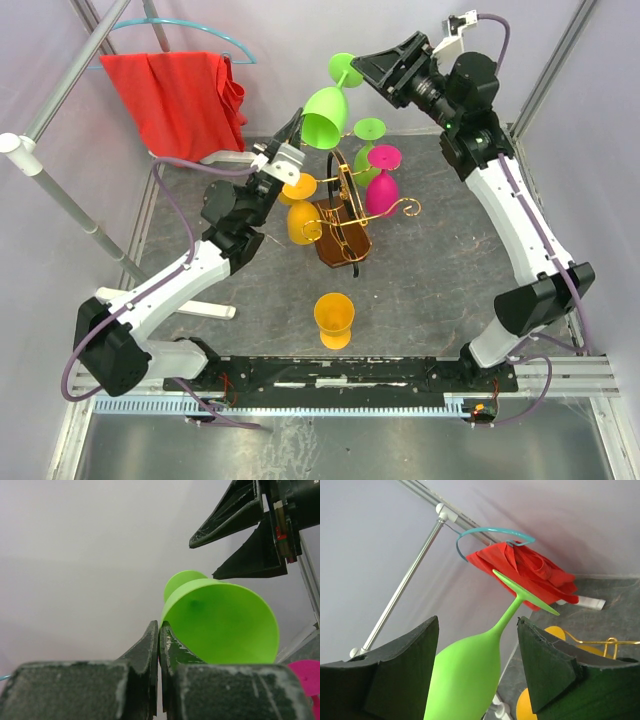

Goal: Place the wine glass upside down on the wine glass rack

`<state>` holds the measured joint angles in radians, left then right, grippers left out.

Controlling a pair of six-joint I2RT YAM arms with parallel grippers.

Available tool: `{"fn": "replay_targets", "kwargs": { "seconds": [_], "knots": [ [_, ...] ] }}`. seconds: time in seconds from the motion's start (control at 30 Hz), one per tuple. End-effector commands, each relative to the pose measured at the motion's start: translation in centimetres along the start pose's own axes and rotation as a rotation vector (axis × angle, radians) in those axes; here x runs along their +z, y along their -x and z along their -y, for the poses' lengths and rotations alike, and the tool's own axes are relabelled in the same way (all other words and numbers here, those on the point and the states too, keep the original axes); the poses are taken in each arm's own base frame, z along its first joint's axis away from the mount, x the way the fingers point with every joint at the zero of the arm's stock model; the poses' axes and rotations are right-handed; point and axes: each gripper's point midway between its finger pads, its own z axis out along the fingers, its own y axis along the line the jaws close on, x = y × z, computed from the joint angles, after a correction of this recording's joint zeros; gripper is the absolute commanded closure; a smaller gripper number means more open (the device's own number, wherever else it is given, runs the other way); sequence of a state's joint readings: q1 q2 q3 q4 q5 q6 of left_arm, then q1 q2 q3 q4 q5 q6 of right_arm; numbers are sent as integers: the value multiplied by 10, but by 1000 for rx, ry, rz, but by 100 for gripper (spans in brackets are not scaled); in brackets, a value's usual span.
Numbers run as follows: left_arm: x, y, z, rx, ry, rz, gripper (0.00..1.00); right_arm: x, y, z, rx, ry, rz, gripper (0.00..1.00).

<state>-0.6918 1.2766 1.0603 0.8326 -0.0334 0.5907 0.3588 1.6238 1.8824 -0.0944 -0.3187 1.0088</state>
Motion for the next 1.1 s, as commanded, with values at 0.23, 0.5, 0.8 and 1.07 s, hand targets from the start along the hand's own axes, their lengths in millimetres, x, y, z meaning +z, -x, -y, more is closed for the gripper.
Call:
{"fn": "replay_targets", "kwargs": {
  "seconds": [0.23, 0.5, 0.8, 1.07],
  "knots": [
    [4, 33, -14, -28, 46, 126, 97, 9, -14, -14, 95, 85, -83, 29],
    [11, 35, -12, -47, 54, 160, 97, 17, -24, 0, 105, 71, -117, 31],
    [13, 31, -12, -77, 85, 171, 97, 24, -26, 1, 111, 88, -133, 35],
    [16, 23, -14, -89, 135, 177, 97, 25, -28, -3, 114, 104, -147, 46]
  ]
}}
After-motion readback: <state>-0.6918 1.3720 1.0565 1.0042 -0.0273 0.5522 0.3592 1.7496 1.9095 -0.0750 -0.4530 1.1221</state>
